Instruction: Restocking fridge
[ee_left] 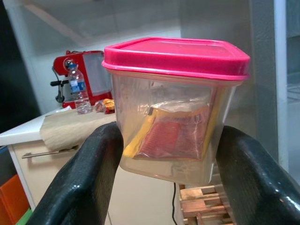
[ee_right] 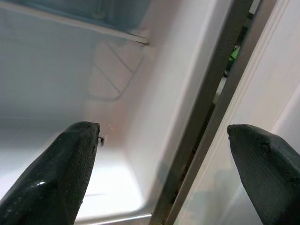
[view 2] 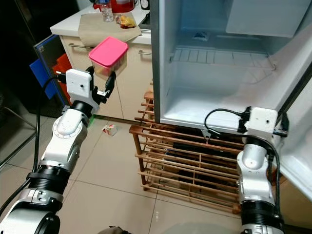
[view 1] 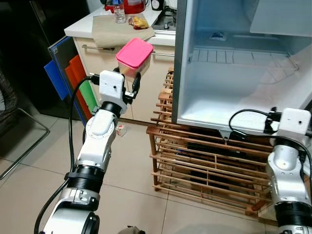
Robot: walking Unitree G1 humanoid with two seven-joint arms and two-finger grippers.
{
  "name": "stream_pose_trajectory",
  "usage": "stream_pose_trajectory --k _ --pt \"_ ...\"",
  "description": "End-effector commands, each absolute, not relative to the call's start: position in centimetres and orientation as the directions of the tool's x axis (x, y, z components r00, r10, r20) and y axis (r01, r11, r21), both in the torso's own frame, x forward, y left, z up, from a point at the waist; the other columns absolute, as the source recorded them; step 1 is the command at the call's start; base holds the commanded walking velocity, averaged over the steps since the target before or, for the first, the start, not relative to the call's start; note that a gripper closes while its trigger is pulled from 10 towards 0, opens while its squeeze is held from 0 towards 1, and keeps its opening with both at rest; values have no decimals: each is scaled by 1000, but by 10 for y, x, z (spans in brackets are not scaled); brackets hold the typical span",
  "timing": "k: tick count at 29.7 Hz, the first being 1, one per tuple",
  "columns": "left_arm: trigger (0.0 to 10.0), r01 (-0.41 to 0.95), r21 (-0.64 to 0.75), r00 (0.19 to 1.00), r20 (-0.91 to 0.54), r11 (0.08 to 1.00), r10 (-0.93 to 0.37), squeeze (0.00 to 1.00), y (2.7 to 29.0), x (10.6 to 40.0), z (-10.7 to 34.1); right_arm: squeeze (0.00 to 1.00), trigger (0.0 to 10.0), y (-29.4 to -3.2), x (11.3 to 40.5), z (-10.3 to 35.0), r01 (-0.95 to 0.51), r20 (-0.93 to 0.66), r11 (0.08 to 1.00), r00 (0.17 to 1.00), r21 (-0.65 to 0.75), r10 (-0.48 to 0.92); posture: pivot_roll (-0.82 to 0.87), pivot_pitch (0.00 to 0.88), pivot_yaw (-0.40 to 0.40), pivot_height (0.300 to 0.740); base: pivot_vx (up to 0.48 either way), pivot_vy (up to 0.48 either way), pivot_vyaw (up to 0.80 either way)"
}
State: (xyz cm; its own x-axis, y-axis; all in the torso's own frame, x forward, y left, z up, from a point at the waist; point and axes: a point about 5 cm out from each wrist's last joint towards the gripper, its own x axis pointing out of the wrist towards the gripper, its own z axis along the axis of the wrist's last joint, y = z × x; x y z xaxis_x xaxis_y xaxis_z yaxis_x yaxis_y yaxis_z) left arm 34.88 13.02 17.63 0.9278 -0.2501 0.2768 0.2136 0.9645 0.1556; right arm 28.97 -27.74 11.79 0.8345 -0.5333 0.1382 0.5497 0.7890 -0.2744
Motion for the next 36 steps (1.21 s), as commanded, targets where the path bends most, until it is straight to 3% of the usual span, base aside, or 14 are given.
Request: stream_pose_trajectory --k 1,3,9,18,23,31,36 --pt "10000 219 154 917 305 964 -257 0 131 349 185 0 10000 -269 294 127 532 173 817 846 -221 -504 -47 0 86 740 0 0 0" --pt "10000 226 156 913 312 962 -265 0 132 347 187 0 10000 -240 302 139 431 225 882 894 -191 -388 -47 0 85 740 0 0 0" --pt "10000 317 171 853 378 933 -359 0 120 337 196 0 10000 -199 309 150 269 270 947 938 -176 -216 -44 0 82 740 40 -69 120" --pt "10000 425 251 738 461 870 -493 0 97 318 214 0 10000 -191 313 158 220 293 954 943 -206 -154 -40 0 78 740 253 -404 711" --pt "10000 387 172 790 444 906 -422 0 103 328 216 0 10000 -188 314 156 211 283 959 947 -191 -152 -38 0 75 740 68 -67 0" --pt "10000 376 54 883 282 925 -376 0 98 359 199 0 10000 -180 317 158 180 283 963 952 -199 -119 -44 0 56 740 0 0 0" --pt "10000 491 94 828 259 866 -498 0 72 370 208 0 10000 -185 313 156 191 278 949 953 -249 -119 -73 0 71 740 0 0 0"
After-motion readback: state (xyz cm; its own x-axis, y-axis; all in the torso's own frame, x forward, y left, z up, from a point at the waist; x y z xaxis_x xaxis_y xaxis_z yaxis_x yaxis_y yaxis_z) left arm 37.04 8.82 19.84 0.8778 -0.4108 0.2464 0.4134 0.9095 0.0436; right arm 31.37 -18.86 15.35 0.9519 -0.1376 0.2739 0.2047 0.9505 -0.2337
